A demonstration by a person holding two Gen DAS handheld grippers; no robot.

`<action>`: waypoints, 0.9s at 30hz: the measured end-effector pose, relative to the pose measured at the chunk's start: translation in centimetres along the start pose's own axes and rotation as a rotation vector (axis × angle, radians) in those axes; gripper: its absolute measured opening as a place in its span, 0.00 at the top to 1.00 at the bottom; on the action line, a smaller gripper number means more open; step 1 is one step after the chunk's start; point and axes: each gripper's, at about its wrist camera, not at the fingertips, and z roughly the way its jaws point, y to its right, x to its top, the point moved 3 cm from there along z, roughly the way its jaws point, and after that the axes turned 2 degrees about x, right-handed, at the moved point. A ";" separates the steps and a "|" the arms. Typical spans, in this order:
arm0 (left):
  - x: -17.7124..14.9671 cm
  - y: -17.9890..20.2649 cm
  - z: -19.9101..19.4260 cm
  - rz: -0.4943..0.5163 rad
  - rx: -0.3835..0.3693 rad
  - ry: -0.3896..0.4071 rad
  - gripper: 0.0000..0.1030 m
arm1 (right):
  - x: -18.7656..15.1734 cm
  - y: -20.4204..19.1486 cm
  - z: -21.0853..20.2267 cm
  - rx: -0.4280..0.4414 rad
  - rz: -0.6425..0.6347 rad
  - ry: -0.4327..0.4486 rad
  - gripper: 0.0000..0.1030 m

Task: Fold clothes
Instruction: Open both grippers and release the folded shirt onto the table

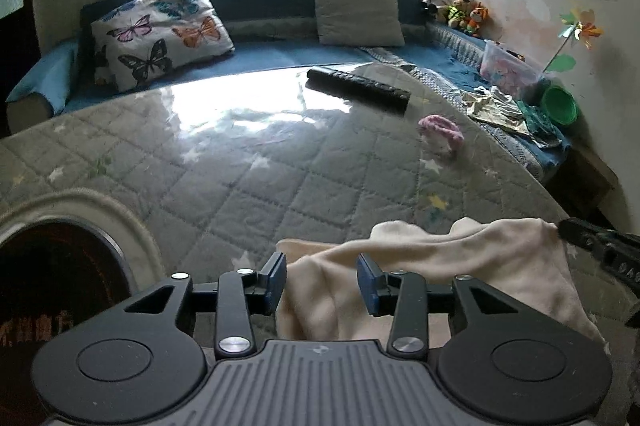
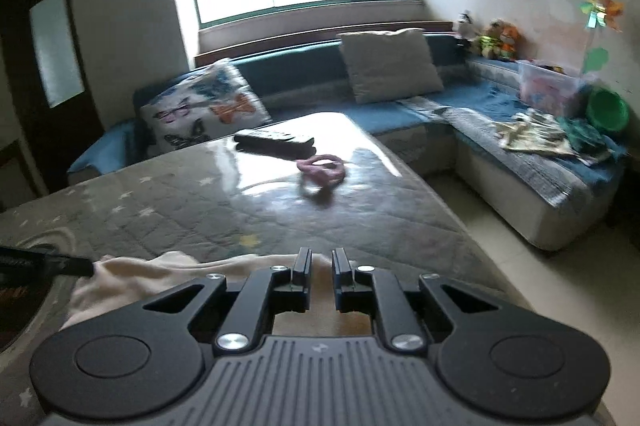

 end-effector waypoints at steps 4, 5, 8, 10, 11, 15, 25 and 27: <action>0.1 0.7 1.3 0.030 0.006 -0.017 0.59 | -0.1 -1.0 1.5 0.024 -0.033 -0.027 0.90; 0.1 0.8 1.6 0.036 0.006 -0.020 0.59 | -0.2 -1.2 2.0 0.024 -0.040 -0.035 0.90; 0.1 1.0 2.7 0.049 0.013 -0.033 0.59 | -0.5 -1.2 3.2 0.023 -0.052 -0.057 0.89; 0.0 0.9 3.5 0.051 0.020 -0.046 0.59 | -0.6 -1.0 3.7 0.017 -0.062 -0.062 0.87; -0.1 0.9 3.7 0.053 0.023 -0.050 0.58 | -0.6 -0.9 4.0 0.013 -0.062 -0.068 0.85; -0.2 0.8 4.1 0.061 0.022 -0.052 0.55 | -0.7 -0.8 4.4 0.003 -0.068 -0.076 0.85; 0.1 1.9 4.2 0.078 0.012 -0.046 0.32 | -0.3 -3.6 4.6 0.059 -0.142 -0.081 0.61; 0.0 2.0 4.5 0.087 0.015 -0.047 0.29 | -0.7 -4.0 5.1 0.056 -0.164 -0.097 0.58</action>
